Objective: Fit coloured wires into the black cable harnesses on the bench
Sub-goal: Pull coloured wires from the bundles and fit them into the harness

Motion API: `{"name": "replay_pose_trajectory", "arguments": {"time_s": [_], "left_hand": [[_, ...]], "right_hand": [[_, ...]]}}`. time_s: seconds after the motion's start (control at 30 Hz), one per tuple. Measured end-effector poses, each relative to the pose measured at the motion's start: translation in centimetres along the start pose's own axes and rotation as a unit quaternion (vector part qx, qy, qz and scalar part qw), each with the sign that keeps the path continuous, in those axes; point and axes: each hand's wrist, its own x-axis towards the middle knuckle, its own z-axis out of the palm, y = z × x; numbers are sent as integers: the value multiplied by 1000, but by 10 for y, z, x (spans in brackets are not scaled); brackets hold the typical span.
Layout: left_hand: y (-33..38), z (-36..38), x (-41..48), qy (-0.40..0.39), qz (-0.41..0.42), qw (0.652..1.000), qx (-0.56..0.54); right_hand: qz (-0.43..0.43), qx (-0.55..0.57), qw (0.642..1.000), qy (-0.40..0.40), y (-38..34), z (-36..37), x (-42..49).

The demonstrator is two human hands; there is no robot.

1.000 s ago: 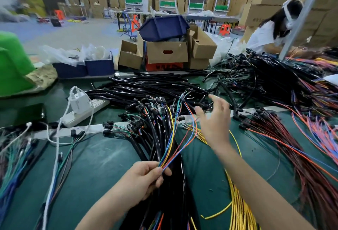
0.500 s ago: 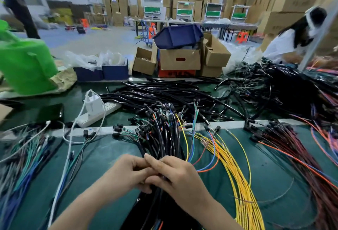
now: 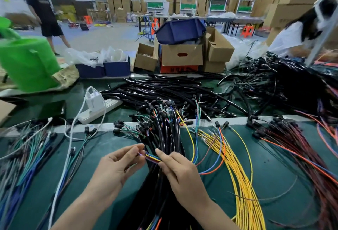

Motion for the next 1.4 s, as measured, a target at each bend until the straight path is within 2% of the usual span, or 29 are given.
{"name": "replay_pose_trajectory", "arguments": {"time_s": [0.17,0.4,0.5,0.57,0.67,0.8,0.87,0.97,1.07,1.17,1.23,1.3,1.37,1.4], "left_hand": [[-9,13,-1,24,34,998,43],[-3,25,-4,-6,113,985,130],[4,23,-2,-43,127,977,165],[14,19,1,-84,146,952,255],[27,16,7,-114,194,886,404],[27,24,8,-117,274,839,455],[22,29,10,-112,296,831,457],[16,35,14,-95,270,851,440],[12,34,23,-120,179,884,414],[21,32,49,-196,98,864,454],[37,32,85,-154,148,848,485],[54,28,134,-43,201,828,521],[60,20,181,51,189,766,613],[57,14,199,67,156,730,662]], "right_hand": [[19,-5,1000,19,6,4,-4],[18,-4,997,77,7,5,-3],[32,53,994,88,9,4,-4],[41,75,992,95,10,2,-4],[61,102,988,98,11,0,-5],[51,102,986,123,11,1,-6],[37,94,985,140,11,1,-6],[28,75,984,160,13,0,-6],[15,20,985,169,16,0,-6],[6,-40,989,145,18,3,-5],[11,-53,992,116,19,4,-6],[10,-60,994,95,19,6,-7],[14,-58,995,82,20,6,-8],[16,-58,995,78,20,6,-9]]}}
